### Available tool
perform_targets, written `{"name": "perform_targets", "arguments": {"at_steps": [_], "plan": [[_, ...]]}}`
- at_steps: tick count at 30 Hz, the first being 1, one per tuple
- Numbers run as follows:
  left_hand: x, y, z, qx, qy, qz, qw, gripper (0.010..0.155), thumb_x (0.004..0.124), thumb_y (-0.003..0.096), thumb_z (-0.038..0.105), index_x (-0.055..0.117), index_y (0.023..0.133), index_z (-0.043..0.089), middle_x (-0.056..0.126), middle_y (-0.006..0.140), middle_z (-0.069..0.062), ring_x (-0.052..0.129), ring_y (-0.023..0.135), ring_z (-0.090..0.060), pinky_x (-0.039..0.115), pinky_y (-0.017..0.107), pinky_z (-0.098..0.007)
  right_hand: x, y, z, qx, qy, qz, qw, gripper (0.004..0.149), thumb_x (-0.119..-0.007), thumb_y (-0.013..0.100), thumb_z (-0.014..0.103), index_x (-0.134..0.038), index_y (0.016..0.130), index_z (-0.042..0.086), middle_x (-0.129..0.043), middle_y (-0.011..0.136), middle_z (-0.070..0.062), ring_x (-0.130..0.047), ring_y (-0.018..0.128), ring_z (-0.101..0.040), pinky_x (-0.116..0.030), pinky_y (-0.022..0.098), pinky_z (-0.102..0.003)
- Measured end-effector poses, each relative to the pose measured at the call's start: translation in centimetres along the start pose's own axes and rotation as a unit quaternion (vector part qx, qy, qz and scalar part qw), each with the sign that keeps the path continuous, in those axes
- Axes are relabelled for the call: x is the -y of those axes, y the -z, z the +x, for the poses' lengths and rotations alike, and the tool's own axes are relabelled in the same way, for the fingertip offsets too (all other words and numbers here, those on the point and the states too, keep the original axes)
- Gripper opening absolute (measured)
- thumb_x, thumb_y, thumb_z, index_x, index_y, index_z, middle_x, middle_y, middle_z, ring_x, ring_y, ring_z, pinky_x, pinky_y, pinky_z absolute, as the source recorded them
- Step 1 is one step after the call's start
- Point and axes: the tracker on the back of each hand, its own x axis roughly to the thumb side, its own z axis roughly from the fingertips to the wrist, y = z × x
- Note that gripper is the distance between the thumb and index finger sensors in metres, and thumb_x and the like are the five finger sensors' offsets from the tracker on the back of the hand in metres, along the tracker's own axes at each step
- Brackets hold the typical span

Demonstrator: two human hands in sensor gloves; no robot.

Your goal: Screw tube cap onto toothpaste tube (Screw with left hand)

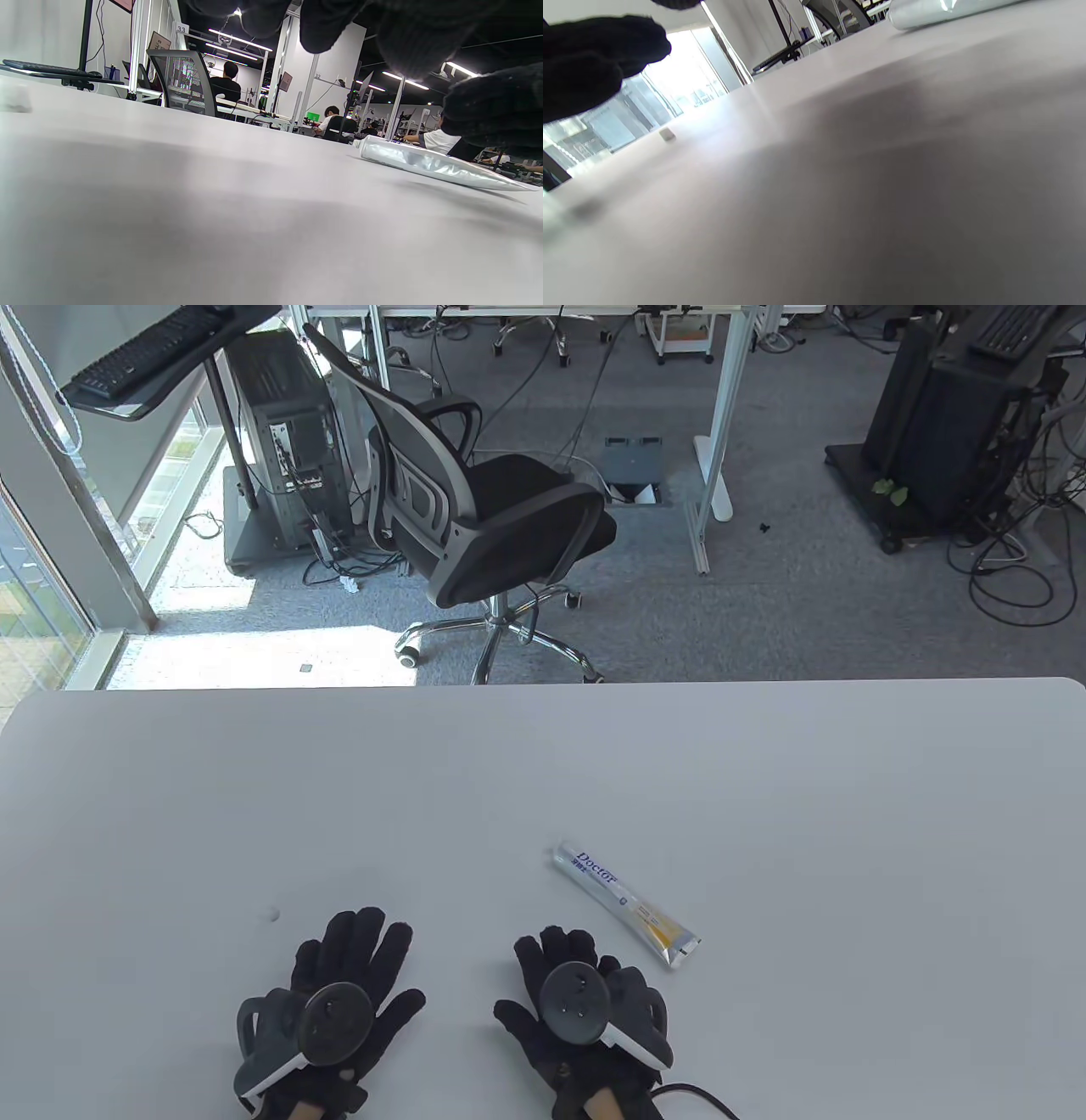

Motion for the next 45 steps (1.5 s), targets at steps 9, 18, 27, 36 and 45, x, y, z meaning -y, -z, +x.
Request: {"name": "perform_targets", "arguments": {"at_steps": [9,18,27,36,45], "plan": [[0.2,0.2,0.1,0.005,-0.003,-0.010,1.000,0.074,0.063,0.0575,0.065,0.037,0.120,0.034,0.031,0.125,-0.009,0.029,0.115,-0.036,0.032,0.076,-0.064,5.5,6.0,-3.8,-0.131,-0.074,-0.035,0.988,0.075,-0.071,0.055,0.047,-0.038,0.113,0.012,-0.027,0.116,-0.024,-0.020,0.104,-0.055,-0.022,0.065,-0.074],[0.6,0.3,-0.3,0.000,-0.029,-0.032,0.999,0.074,0.063,0.0578,0.064,0.037,0.120,0.034,0.032,0.125,-0.009,0.030,0.115,-0.036,0.033,0.076,-0.063,3.0,9.9,-9.1,-0.267,-0.072,0.042,0.960,0.078,-0.078,0.054,0.043,-0.037,0.112,0.011,-0.022,0.114,-0.028,-0.017,0.101,-0.059,-0.024,0.064,-0.077],[0.7,0.4,0.0,0.007,-0.036,-0.030,0.999,0.074,0.063,0.0579,0.064,0.038,0.120,0.034,0.032,0.125,-0.009,0.031,0.115,-0.037,0.033,0.076,-0.063,2.7,8.8,-8.8,-0.258,-0.028,-0.071,0.963,0.045,-0.075,0.058,0.028,-0.057,0.098,0.020,-0.047,0.112,-0.026,-0.047,0.102,-0.059,-0.042,0.064,-0.077],[0.1,0.1,0.8,0.030,-0.057,-0.024,0.998,0.073,0.061,0.0579,0.065,0.038,0.120,0.033,0.033,0.125,-0.010,0.033,0.115,-0.037,0.036,0.076,-0.064,4.7,4.7,-7.9,-0.101,0.280,-0.074,0.952,0.047,-0.072,0.060,0.027,-0.051,0.102,0.027,-0.057,0.104,-0.023,-0.066,0.092,-0.054,-0.052,0.061,-0.076],[-3.7,3.8,-5.0,-0.067,0.026,-0.012,0.997,0.070,0.059,0.0579,0.062,0.040,0.120,0.035,0.044,0.124,-0.010,0.049,0.113,-0.037,0.045,0.076,-0.063,5.3,0.1,-1.7,0.004,0.301,-0.032,0.953,0.049,-0.072,0.061,0.028,-0.050,0.104,0.027,-0.057,0.103,-0.024,-0.061,0.091,-0.056,-0.052,0.061,-0.074]]}}
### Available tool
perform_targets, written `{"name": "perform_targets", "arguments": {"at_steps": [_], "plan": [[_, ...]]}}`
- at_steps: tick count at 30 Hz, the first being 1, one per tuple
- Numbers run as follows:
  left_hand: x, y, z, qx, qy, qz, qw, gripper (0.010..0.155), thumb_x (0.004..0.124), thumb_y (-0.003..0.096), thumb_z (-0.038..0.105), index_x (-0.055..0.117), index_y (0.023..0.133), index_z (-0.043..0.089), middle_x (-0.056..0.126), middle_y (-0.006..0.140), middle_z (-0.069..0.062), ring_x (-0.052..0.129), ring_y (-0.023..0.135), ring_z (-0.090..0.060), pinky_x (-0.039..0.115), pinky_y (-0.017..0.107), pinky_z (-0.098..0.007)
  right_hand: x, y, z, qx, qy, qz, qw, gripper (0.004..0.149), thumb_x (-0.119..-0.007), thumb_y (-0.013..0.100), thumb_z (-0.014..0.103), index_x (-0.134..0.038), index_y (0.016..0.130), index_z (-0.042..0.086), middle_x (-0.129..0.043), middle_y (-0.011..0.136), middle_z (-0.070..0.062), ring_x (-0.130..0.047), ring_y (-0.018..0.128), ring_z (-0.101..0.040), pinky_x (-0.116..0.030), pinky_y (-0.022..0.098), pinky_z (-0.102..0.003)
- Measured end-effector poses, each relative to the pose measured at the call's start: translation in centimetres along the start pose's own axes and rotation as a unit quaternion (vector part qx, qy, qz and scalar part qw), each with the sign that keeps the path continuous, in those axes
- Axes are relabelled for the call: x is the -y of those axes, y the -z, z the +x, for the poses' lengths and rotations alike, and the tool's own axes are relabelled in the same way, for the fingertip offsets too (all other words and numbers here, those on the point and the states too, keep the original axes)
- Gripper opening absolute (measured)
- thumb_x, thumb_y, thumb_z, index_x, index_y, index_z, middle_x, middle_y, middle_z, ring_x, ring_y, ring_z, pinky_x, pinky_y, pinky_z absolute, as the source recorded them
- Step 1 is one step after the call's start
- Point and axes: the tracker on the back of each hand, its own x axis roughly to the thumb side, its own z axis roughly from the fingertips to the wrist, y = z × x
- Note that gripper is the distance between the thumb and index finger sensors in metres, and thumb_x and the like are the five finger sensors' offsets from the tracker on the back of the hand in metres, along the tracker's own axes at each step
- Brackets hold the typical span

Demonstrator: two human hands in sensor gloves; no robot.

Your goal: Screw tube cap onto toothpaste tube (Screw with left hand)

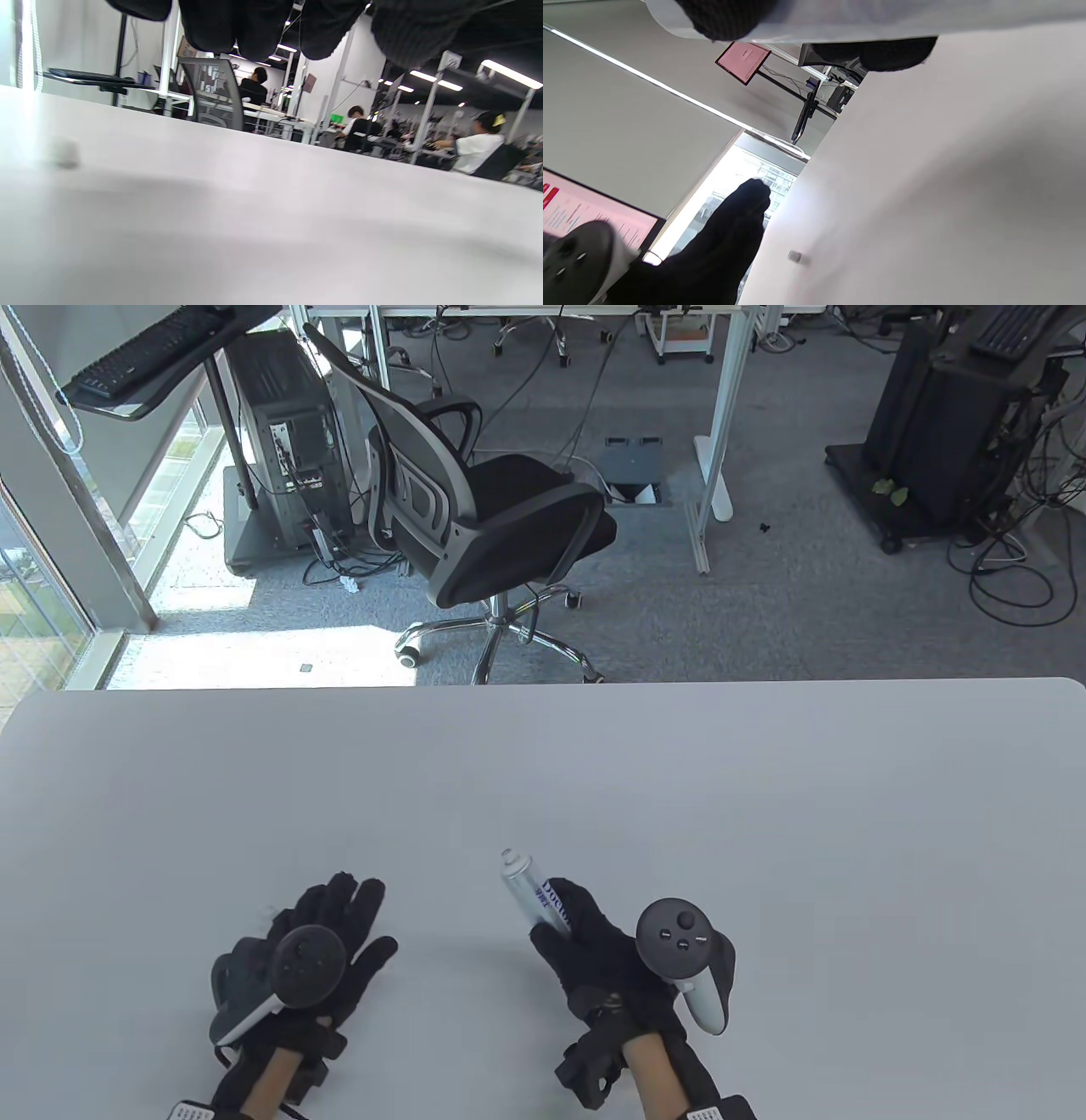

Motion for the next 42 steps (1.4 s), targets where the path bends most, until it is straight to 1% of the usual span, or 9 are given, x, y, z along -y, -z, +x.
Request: {"name": "perform_targets", "arguments": {"at_steps": [4,8,15,17,22,25,32,38,42], "plan": [[-0.9,2.4,-4.2,-0.074,0.040,-0.027,0.996,0.065,0.064,0.0592,0.056,0.046,0.118,0.036,0.052,0.123,-0.009,0.056,0.111,-0.036,0.048,0.076,-0.063,-2.0,-1.2,0.0,0.027,0.003,0.043,0.999,0.049,-0.072,0.060,0.027,-0.050,0.104,0.026,-0.058,0.102,-0.025,-0.062,0.090,-0.056,-0.053,0.060,-0.074],[0.5,4.1,-7.5,-0.127,0.076,-0.073,0.986,0.062,0.070,0.0591,0.050,0.051,0.117,0.035,0.067,0.116,-0.008,0.073,0.104,-0.033,0.056,0.075,-0.059,-3.4,-1.2,-0.7,0.044,0.050,0.097,0.993,0.050,-0.071,0.060,0.028,-0.049,0.105,0.026,-0.057,0.102,-0.024,-0.062,0.090,-0.055,-0.053,0.060,-0.074],[3.3,5.3,-8.7,-0.139,0.129,-0.098,0.977,0.058,0.079,0.0564,0.042,0.062,0.111,0.034,0.076,0.107,-0.004,0.086,0.091,-0.028,0.063,0.072,-0.057,-4.3,-1.0,-1.1,0.033,0.033,0.120,0.992,0.053,-0.071,0.060,0.027,-0.047,0.107,0.021,-0.057,0.102,-0.025,-0.062,0.089,-0.056,-0.053,0.060,-0.074],[3.4,5.2,-8.4,-0.128,0.155,-0.061,0.978,0.050,0.081,0.0547,0.038,0.072,0.104,0.031,0.085,0.097,-0.003,0.093,0.080,-0.025,0.068,0.069,-0.055,-4.4,-0.9,-1.3,0.029,0.028,0.126,0.991,0.053,-0.071,0.060,0.027,-0.047,0.107,0.022,-0.057,0.102,-0.025,-0.062,0.089,-0.056,-0.053,0.060,-0.074],[1.5,4.2,-5.9,-0.083,0.035,-0.020,0.996,0.049,0.077,0.0548,0.043,0.076,0.101,0.027,0.089,0.090,-0.004,0.095,0.073,-0.024,0.070,0.066,-0.055,-4.4,-0.7,-1.5,0.020,-0.002,0.120,0.993,0.053,-0.071,0.060,0.027,-0.047,0.107,0.022,-0.058,0.101,-0.025,-0.063,0.088,-0.056,-0.054,0.060,-0.074],[-0.5,2.4,-2.1,-0.009,-0.059,0.022,0.998,0.050,0.073,0.0558,0.046,0.077,0.100,0.025,0.090,0.089,-0.004,0.096,0.072,-0.025,0.070,0.065,-0.055,-4.5,-0.8,-1.4,0.029,-0.013,0.118,0.993,0.053,-0.072,0.060,0.027,-0.048,0.107,0.022,-0.058,0.101,-0.025,-0.063,0.088,-0.056,-0.054,0.060,-0.074],[-2.0,-3.3,4.3,0.091,-0.312,0.080,0.942,0.050,0.070,0.0568,0.047,0.078,0.101,0.024,0.090,0.088,-0.005,0.096,0.070,-0.025,0.071,0.064,-0.056,-4.6,-1.5,-0.2,0.044,-0.070,0.103,0.991,0.052,-0.072,0.060,0.028,-0.049,0.106,0.022,-0.060,0.100,-0.025,-0.065,0.086,-0.056,-0.056,0.060,-0.073],[0.3,-4.4,3.8,0.105,-0.432,0.079,0.892,0.050,0.068,0.0570,0.047,0.080,0.098,0.021,0.092,0.083,-0.007,0.097,0.065,-0.026,0.071,0.062,-0.056,-5.0,-1.7,0.0,0.040,-0.097,0.119,0.987,0.052,-0.073,0.059,0.028,-0.050,0.106,0.022,-0.061,0.100,-0.025,-0.066,0.085,-0.056,-0.056,0.059,-0.073],[1.0,-4.7,3.5,0.108,-0.432,0.063,0.893,0.050,0.069,0.0569,0.047,0.079,0.098,0.021,0.091,0.083,-0.007,0.096,0.065,-0.026,0.071,0.062,-0.056,-5.8,-1.5,-0.1,0.032,-0.116,0.140,0.983,0.052,-0.073,0.059,0.028,-0.050,0.106,0.022,-0.061,0.100,-0.025,-0.065,0.086,-0.055,-0.056,0.060,-0.073]]}}
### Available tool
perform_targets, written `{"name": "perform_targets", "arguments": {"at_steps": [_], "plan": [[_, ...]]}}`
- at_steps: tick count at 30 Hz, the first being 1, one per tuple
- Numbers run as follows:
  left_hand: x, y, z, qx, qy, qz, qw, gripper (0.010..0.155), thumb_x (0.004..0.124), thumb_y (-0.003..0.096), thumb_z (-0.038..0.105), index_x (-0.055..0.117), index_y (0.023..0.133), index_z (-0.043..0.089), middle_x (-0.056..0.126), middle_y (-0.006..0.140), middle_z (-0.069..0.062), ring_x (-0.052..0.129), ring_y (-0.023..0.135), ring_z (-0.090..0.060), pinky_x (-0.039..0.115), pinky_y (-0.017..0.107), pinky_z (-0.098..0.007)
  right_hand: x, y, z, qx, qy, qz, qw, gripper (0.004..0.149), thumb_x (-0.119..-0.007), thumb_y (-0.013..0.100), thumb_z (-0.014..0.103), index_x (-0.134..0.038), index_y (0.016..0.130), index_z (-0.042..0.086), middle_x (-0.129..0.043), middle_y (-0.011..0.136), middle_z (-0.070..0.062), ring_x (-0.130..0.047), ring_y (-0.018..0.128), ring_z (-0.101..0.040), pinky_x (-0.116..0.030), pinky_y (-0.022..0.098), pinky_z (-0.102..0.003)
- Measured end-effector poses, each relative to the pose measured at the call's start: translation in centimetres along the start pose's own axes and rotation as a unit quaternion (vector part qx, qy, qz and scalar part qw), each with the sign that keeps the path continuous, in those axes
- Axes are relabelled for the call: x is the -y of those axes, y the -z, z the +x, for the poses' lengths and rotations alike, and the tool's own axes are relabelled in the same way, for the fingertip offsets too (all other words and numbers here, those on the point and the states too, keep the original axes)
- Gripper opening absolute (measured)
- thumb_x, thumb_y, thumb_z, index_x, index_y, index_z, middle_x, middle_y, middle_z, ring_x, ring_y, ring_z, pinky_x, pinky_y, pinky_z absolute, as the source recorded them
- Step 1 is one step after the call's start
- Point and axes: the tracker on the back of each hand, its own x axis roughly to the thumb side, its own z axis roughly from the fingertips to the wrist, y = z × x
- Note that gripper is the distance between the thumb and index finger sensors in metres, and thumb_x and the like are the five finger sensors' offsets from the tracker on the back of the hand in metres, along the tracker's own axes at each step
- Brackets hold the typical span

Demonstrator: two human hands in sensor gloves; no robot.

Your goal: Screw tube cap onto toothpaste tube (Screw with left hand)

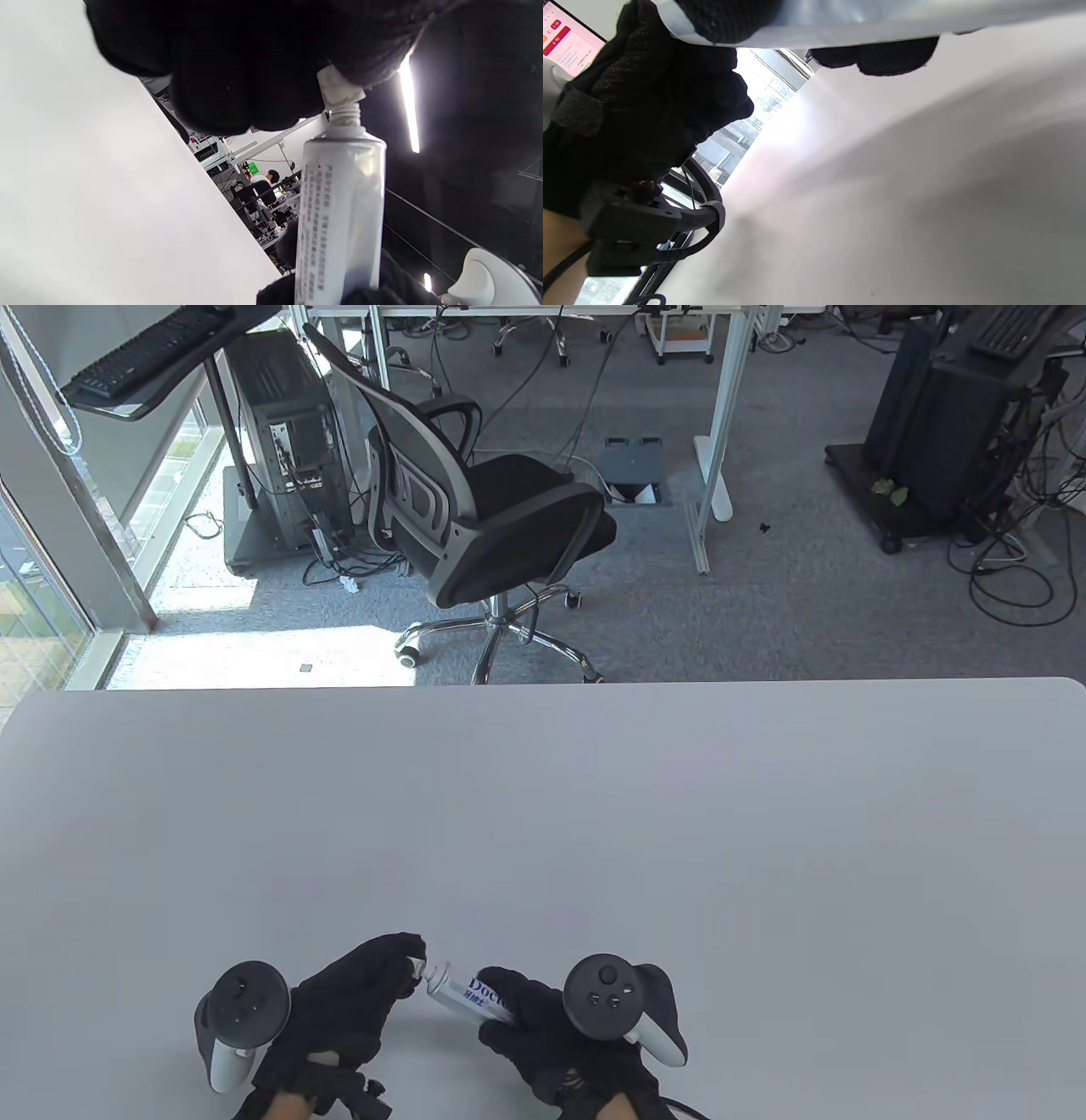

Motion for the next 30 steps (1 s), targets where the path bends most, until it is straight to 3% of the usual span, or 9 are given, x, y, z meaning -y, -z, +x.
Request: {"name": "perform_targets", "arguments": {"at_steps": [6,10,15,18,21,23,26,28,30], "plan": [[0.0,-0.2,0.9,0.023,0.088,0.005,0.996,0.051,0.074,0.0548,0.051,0.081,0.096,0.022,0.093,0.081,-0.005,0.098,0.063,-0.024,0.073,0.062,-0.055,-0.3,0.1,-0.1,-0.003,-0.003,0.017,1.000,0.052,-0.073,0.059,0.027,-0.051,0.106,0.022,-0.062,0.099,-0.026,-0.067,0.083,-0.056,-0.058,0.059,-0.073],[0.1,-0.1,1.0,0.023,0.040,-0.045,0.998,0.047,0.076,0.0549,0.044,0.083,0.095,0.020,0.094,0.078,-0.008,0.098,0.060,-0.024,0.073,0.062,-0.056,-0.2,-0.1,-0.2,0.000,-0.002,0.033,0.999,0.052,-0.074,0.058,0.028,-0.053,0.106,0.024,-0.063,0.099,-0.025,-0.067,0.084,-0.056,-0.057,0.059,-0.073],[-0.4,0.1,1.6,0.055,0.071,-0.061,0.994,0.049,0.079,0.0543,0.035,0.077,0.103,0.029,0.088,0.093,-0.005,0.095,0.075,-0.025,0.069,0.067,-0.057,-0.1,0.1,-0.4,0.001,0.013,0.040,0.999,0.053,-0.073,0.059,0.029,-0.052,0.107,0.024,-0.062,0.099,-0.025,-0.067,0.084,-0.055,-0.057,0.060,-0.073],[-0.7,-0.1,1.1,0.030,0.064,-0.037,0.997,0.061,0.078,0.0554,0.050,0.067,0.110,0.025,0.083,0.099,-0.007,0.091,0.080,-0.028,0.067,0.067,-0.058,-0.1,0.1,-0.3,0.004,0.017,0.039,0.999,0.053,-0.073,0.059,0.029,-0.051,0.107,0.024,-0.062,0.099,-0.025,-0.067,0.084,-0.055,-0.057,0.060,-0.072],[-0.6,-0.3,0.9,0.016,0.068,-0.021,0.997,0.052,0.076,0.0548,0.055,0.083,0.095,0.022,0.094,0.080,-0.007,0.097,0.062,-0.026,0.072,0.061,-0.056,-0.2,0.0,0.0,0.009,0.014,0.039,0.999,0.053,-0.073,0.059,0.027,-0.051,0.107,0.024,-0.062,0.099,-0.025,-0.067,0.084,-0.055,-0.058,0.059,-0.072],[-0.6,-0.1,1.3,0.031,0.068,-0.032,0.997,0.048,0.079,0.0543,0.044,0.082,0.097,0.021,0.093,0.082,-0.007,0.098,0.063,-0.024,0.074,0.061,-0.055,-0.3,0.0,-0.1,0.005,0.010,0.040,0.999,0.053,-0.073,0.059,0.027,-0.051,0.107,0.023,-0.062,0.099,-0.026,-0.068,0.083,-0.055,-0.058,0.059,-0.072],[-0.6,0.0,1.5,0.049,0.051,-0.057,0.996,0.055,0.081,0.0538,0.030,0.070,0.108,0.029,0.084,0.100,-0.002,0.093,0.081,-0.025,0.068,0.067,-0.058,-0.2,0.0,-0.2,0.004,0.019,0.037,0.999,0.053,-0.073,0.059,0.027,-0.050,0.107,0.024,-0.062,0.099,-0.026,-0.067,0.084,-0.056,-0.057,0.059,-0.072],[-0.5,-0.2,1.0,0.028,0.051,-0.042,0.997,0.067,0.082,0.0530,0.051,0.063,0.112,0.025,0.080,0.102,-0.006,0.091,0.081,-0.028,0.068,0.066,-0.059,-0.1,0.0,-0.1,0.005,0.015,0.033,0.999,0.053,-0.073,0.059,0.027,-0.051,0.107,0.023,-0.062,0.099,-0.026,-0.067,0.084,-0.056,-0.057,0.059,-0.072],[-0.5,-0.3,0.7,0.006,0.061,-0.022,0.998,0.061,0.071,0.0555,0.059,0.076,0.103,0.021,0.089,0.090,-0.008,0.096,0.068,-0.028,0.071,0.062,-0.057,-0.1,0.0,-0.1,0.006,0.011,0.033,0.999,0.053,-0.073,0.059,0.027,-0.051,0.107,0.024,-0.062,0.099,-0.025,-0.067,0.084,-0.055,-0.057,0.059,-0.072]]}}
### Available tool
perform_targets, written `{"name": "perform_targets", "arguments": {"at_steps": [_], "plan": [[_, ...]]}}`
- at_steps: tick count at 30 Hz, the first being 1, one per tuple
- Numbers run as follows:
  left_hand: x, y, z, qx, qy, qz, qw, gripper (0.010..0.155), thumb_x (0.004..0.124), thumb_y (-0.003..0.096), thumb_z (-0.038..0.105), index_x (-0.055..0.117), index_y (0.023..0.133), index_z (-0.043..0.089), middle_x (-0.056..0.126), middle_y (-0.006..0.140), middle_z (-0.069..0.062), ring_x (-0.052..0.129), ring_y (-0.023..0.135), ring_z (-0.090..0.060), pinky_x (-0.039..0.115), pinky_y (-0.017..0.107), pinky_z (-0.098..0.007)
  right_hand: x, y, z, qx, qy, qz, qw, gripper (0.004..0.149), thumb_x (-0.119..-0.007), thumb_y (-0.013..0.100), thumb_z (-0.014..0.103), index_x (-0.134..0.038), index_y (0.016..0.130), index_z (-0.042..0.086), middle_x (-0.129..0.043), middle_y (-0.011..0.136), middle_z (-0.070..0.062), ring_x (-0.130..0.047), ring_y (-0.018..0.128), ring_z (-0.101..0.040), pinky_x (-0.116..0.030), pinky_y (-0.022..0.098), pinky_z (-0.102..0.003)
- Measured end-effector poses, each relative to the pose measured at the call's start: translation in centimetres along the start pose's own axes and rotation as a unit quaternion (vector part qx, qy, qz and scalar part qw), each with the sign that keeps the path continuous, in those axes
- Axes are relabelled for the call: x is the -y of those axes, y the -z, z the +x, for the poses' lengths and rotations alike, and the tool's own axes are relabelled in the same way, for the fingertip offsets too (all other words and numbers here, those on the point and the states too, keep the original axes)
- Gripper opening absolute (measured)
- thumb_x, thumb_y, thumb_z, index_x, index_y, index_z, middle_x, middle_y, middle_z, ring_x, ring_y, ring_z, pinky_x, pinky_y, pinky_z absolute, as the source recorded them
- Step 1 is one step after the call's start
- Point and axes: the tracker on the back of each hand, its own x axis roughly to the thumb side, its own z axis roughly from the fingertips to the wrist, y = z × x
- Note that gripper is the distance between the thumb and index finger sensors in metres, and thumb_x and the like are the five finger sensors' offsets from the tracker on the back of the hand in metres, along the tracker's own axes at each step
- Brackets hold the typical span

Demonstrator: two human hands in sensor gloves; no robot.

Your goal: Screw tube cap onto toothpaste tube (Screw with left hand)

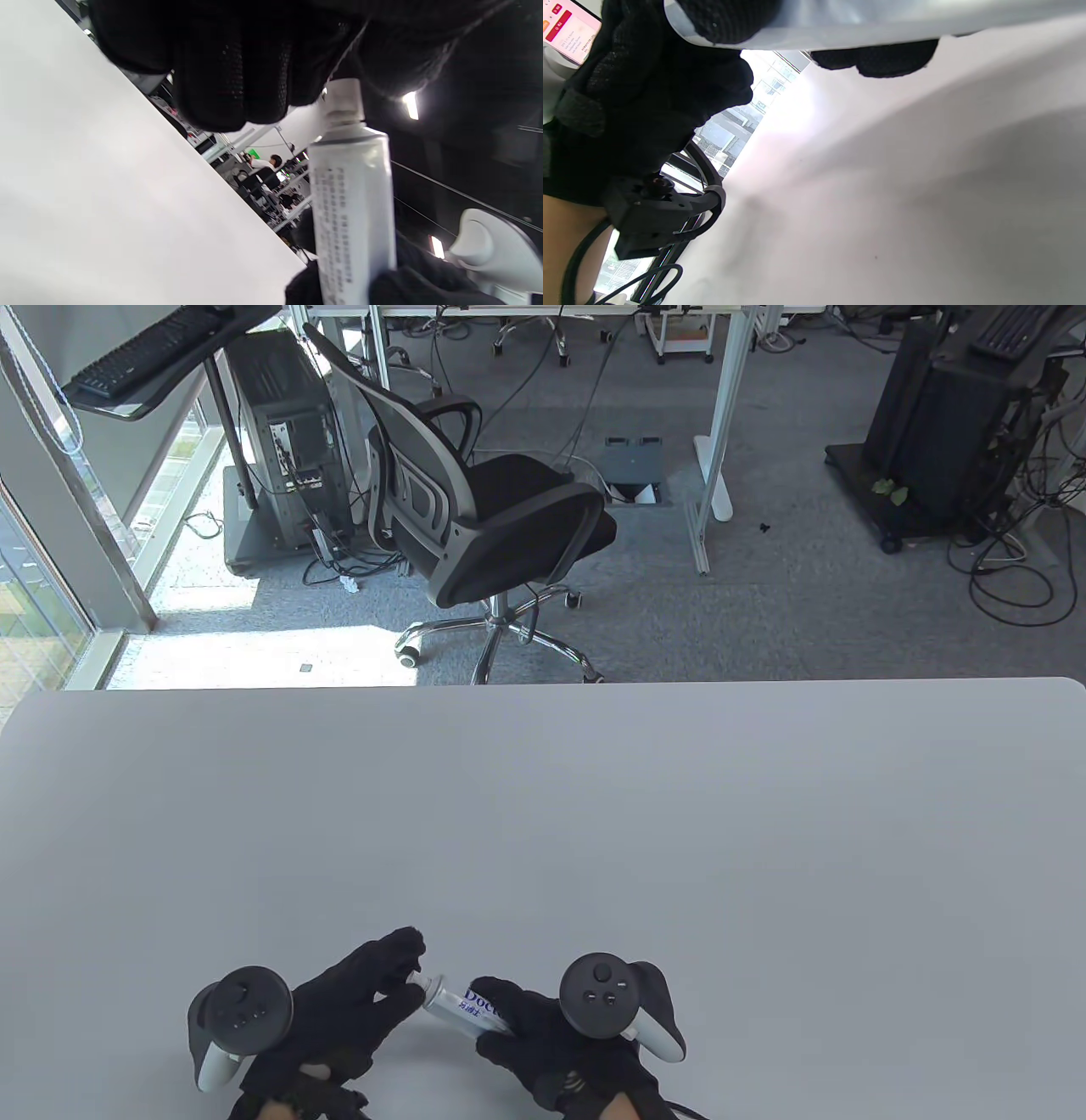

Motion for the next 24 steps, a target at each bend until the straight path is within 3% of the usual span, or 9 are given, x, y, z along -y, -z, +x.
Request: {"name": "perform_targets", "arguments": {"at_steps": [2,5,10,12,16,18,20,22,24], "plan": [[0.13,0.17,0.19,0.003,0.009,-0.016,1.000,0.051,0.073,0.0566,0.053,0.083,0.096,0.022,0.093,0.081,-0.007,0.099,0.061,-0.026,0.074,0.060,-0.055,-0.05,0.02,-0.02,0.001,0.001,0.001,1.000,0.053,-0.073,0.059,0.027,-0.051,0.107,0.024,-0.062,0.099,-0.026,-0.067,0.083,-0.056,-0.057,0.059,-0.072],[0.08,0.41,0.66,0.039,-0.004,-0.046,0.998,0.049,0.078,0.0556,0.037,0.076,0.103,0.024,0.089,0.090,-0.007,0.097,0.070,-0.025,0.072,0.064,-0.056,-0.05,0.06,-0.18,-0.005,-0.004,0.002,1.000,0.053,-0.073,0.059,0.026,-0.051,0.107,0.024,-0.062,0.099,-0.025,-0.067,0.084,-0.056,-0.057,0.059,-0.073],[0.27,0.17,0.15,0.008,0.009,-0.020,1.000,0.060,0.075,0.0559,0.056,0.074,0.105,0.022,0.088,0.091,-0.008,0.095,0.070,-0.028,0.070,0.064,-0.057,0.08,0.03,-0.13,-0.001,0.001,-0.001,1.000,0.053,-0.073,0.059,0.027,-0.051,0.107,0.024,-0.062,0.099,-0.025,-0.067,0.084,-0.056,-0.057,0.059,-0.072],[0.26,0.26,0.30,0.017,0.021,-0.024,0.999,0.051,0.076,0.0561,0.051,0.081,0.098,0.022,0.093,0.083,-0.006,0.098,0.063,-0.025,0.073,0.061,-0.055,0.06,0.02,-0.13,-0.001,0.000,-0.001,1.000,0.053,-0.073,0.059,0.027,-0.051,0.107,0.024,-0.062,0.099,-0.026,-0.067,0.083,-0.056,-0.057,0.059,-0.072],[0.25,0.36,0.46,0.032,-0.002,-0.047,0.998,0.052,0.079,0.0561,0.039,0.072,0.106,0.025,0.087,0.094,-0.006,0.095,0.075,-0.026,0.070,0.066,-0.057,0.10,0.02,-0.23,-0.003,0.001,-0.001,1.000,0.053,-0.073,0.059,0.026,-0.051,0.107,0.024,-0.062,0.099,-0.026,-0.067,0.084,-0.056,-0.057,0.059,-0.072],[0.23,0.19,0.19,0.021,0.005,-0.028,0.999,0.061,0.077,0.0549,0.054,0.072,0.107,0.023,0.087,0.094,-0.007,0.095,0.073,-0.027,0.070,0.065,-0.057,0.12,0.00,-0.20,-0.003,0.001,-0.003,1.000,0.053,-0.073,0.059,0.026,-0.051,0.107,0.024,-0.062,0.099,-0.026,-0.067,0.084,-0.056,-0.057,0.059,-0.072],[0.17,0.12,0.13,0.015,0.007,-0.014,1.000,0.057,0.074,0.0551,0.057,0.079,0.100,0.022,0.091,0.085,-0.007,0.097,0.065,-0.027,0.072,0.062,-0.056,0.08,-0.01,-0.16,-0.002,-0.002,-0.002,1.000,0.053,-0.073,0.059,0.026,-0.051,0.107,0.024,-0.062,0.099,-0.026,-0.067,0.083,-0.056,-0.057,0.059,-0.072],[0.11,0.23,0.31,0.025,0.009,-0.016,1.000,0.049,0.076,0.0559,0.048,0.082,0.096,0.021,0.094,0.080,-0.007,0.099,0.061,-0.025,0.073,0.061,-0.055,0.02,0.00,-0.13,0.000,-0.004,0.001,1.000,0.053,-0.074,0.059,0.026,-0.051,0.107,0.024,-0.062,0.099,-0.026,-0.067,0.084,-0.056,-0.057,0.059,-0.072],[0.14,0.41,0.58,0.048,0.000,-0.043,0.998,0.049,0.077,0.0560,0.036,0.076,0.103,0.024,0.089,0.089,-0.006,0.097,0.070,-0.024,0.071,0.064,-0.056,0.02,0.01,-0.17,-0.002,-0.003,0.000,1.000,0.053,-0.073,0.059,0.026,-0.051,0.107,0.024,-0.062,0.099,-0.026,-0.067,0.084,-0.056,-0.057,0.059,-0.072]]}}
